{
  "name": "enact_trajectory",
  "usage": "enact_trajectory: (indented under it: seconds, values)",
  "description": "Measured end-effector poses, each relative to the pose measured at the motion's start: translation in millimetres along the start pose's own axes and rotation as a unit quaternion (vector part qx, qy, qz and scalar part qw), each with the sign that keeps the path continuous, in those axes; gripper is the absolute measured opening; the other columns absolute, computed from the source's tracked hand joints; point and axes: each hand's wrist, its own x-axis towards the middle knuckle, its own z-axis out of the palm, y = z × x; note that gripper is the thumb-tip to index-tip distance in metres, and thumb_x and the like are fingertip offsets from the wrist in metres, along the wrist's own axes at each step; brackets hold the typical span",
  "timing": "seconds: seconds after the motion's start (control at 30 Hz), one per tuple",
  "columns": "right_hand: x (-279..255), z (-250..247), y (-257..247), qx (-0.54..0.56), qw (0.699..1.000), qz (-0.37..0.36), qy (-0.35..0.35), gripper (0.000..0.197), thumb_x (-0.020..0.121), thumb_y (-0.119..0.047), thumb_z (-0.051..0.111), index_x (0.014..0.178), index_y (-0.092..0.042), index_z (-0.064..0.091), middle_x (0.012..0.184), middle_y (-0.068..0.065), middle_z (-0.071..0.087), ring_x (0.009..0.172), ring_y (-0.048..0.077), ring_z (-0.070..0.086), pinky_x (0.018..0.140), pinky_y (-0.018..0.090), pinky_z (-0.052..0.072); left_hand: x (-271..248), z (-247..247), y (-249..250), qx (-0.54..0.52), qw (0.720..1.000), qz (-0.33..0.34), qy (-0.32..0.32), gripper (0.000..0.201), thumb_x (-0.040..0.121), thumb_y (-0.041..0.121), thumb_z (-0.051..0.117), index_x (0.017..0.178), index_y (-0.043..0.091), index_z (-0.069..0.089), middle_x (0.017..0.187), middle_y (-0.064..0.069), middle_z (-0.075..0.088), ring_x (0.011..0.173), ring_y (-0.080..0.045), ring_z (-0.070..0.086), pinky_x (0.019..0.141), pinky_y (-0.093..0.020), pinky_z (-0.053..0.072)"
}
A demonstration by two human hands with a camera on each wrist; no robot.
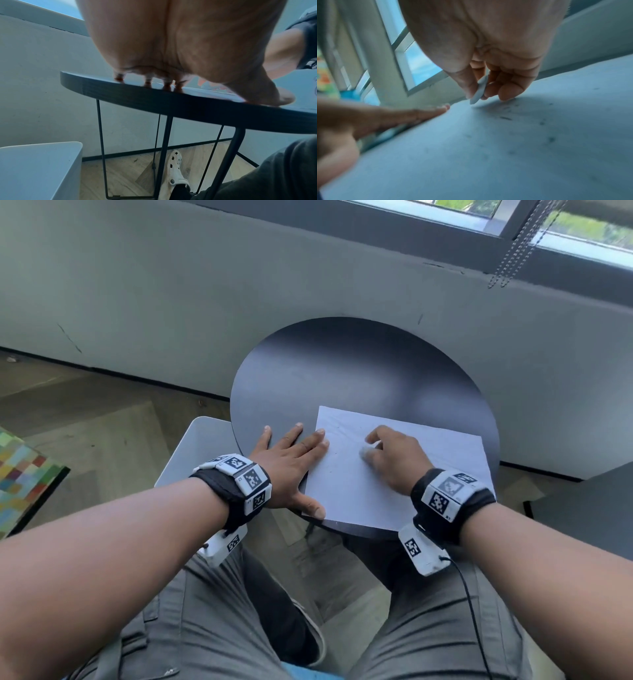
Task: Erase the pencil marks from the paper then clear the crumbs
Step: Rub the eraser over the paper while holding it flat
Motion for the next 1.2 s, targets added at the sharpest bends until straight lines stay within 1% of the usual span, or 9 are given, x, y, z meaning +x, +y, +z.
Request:
enact_trajectory:
  seconds: [0.17, 0.3, 0.37, 0.5, 0.67, 0.73, 0.9, 1.07, 1.2]
  values:
    - [-31.2, 8.1, -10.0, 0.03, 0.997, -0.067, -0.04, 0.015, 0.092, -0.039, 0.064, 0.093, -0.024, 0.064, 0.092, -0.008, 0.066, 0.087, 0.012, 0.058, 0.077, 0.025, 0.041, -2.8, -2.8, 5.0, -0.021, 1.0, -0.005, 0.022, 0.118, 0.064, 0.097, 0.032, 0.158, 0.032, 0.006, 0.166, 0.014, -0.008, 0.152, -0.019, -0.016, 0.115, -0.068, -0.003]
    - [-49.2, 15.2, -4.5, -0.005, 0.992, -0.104, -0.076, 0.011, 0.092, -0.037, 0.063, 0.092, -0.027, 0.062, 0.095, -0.006, 0.064, 0.087, 0.012, 0.055, 0.075, 0.024, 0.038, -5.5, -7.4, 8.4, -0.041, 0.997, 0.001, 0.066, 0.092, 0.075, 0.086, 0.048, 0.15, 0.038, 0.029, 0.159, 0.009, 0.017, 0.152, -0.018, 0.003, 0.118, -0.063, -0.001]
    - [-55.0, 14.3, -1.8, -0.001, 0.99, -0.113, -0.089, 0.01, 0.092, -0.038, 0.062, 0.092, -0.028, 0.061, 0.094, -0.007, 0.062, 0.087, 0.011, 0.054, 0.074, 0.023, 0.037, -6.0, -4.9, 8.1, -0.038, 0.996, -0.011, 0.075, 0.101, 0.07, 0.087, 0.052, 0.153, 0.037, 0.023, 0.16, 0.007, 0.013, 0.152, -0.017, 0.001, 0.118, -0.063, -0.002]
    - [-60.1, 14.1, 0.5, -0.002, 0.988, -0.122, -0.095, 0.012, 0.092, -0.04, 0.06, 0.095, -0.029, 0.061, 0.091, -0.008, 0.058, 0.085, 0.011, 0.052, 0.073, 0.025, 0.037, -6.2, 1.7, 8.3, -0.019, 0.999, -0.032, 0.029, 0.125, 0.063, 0.096, 0.046, 0.158, 0.03, -0.001, 0.165, 0.013, -0.013, 0.151, -0.018, -0.019, 0.117, -0.065, -0.008]
    - [-61.3, 27.8, -15.9, -0.052, 0.979, -0.162, -0.111, 0.018, 0.093, -0.04, 0.057, 0.104, -0.026, 0.06, 0.101, -0.003, 0.063, 0.096, 0.017, 0.055, 0.081, 0.032, 0.043, -5.1, -0.3, 12.4, -0.012, 1.0, -0.013, 0.0, 0.129, 0.062, 0.096, 0.047, 0.158, 0.029, -0.007, 0.164, 0.014, -0.019, 0.15, -0.021, -0.024, 0.114, -0.069, -0.008]
    - [-44.0, 26.2, -22.8, -0.061, 0.985, -0.138, -0.087, 0.018, 0.093, -0.039, 0.056, 0.104, -0.025, 0.058, 0.107, 0.0, 0.064, 0.1, 0.022, 0.056, 0.086, 0.035, 0.046, -4.7, 0.0, 11.5, -0.006, 1.0, -0.008, -0.005, 0.131, 0.061, 0.097, 0.045, 0.158, 0.03, -0.009, 0.164, 0.014, -0.021, 0.15, -0.023, -0.024, 0.114, -0.07, -0.008]
    - [-4.9, 17.7, -27.7, -0.054, 0.996, -0.069, -0.014, 0.016, 0.093, -0.034, 0.056, 0.102, -0.02, 0.057, 0.106, 0.005, 0.066, 0.1, 0.026, 0.057, 0.081, 0.034, 0.046, -3.9, -0.4, 9.7, 0.009, 1.0, -0.007, -0.012, 0.134, 0.057, 0.1, 0.043, 0.157, 0.03, -0.013, 0.164, 0.013, -0.021, 0.15, -0.024, -0.024, 0.113, -0.071, -0.006]
    - [-35.8, 30.6, -33.5, -0.094, 0.959, -0.231, -0.132, 0.012, 0.092, -0.028, 0.055, 0.102, -0.021, 0.058, 0.104, 0.005, 0.066, 0.096, 0.027, 0.058, 0.081, 0.04, 0.047, -4.9, -1.0, 12.2, 0.005, 1.0, -0.006, -0.011, 0.136, 0.056, 0.098, 0.048, 0.158, 0.029, -0.01, 0.164, 0.012, -0.021, 0.15, -0.025, -0.023, 0.113, -0.073, -0.002]
    - [-0.5, 16.1, -26.7, -0.084, 0.987, -0.127, -0.048, 0.016, 0.093, -0.034, 0.056, 0.104, -0.022, 0.059, 0.109, 0.004, 0.065, 0.102, 0.025, 0.057, 0.084, 0.033, 0.045, -3.4, -2.9, 12.0, 0.017, 1.0, -0.012, -0.013, 0.136, 0.055, 0.1, 0.046, 0.158, 0.029, -0.01, 0.165, 0.012, -0.019, 0.151, -0.025, -0.02, 0.112, -0.073, 0.0]
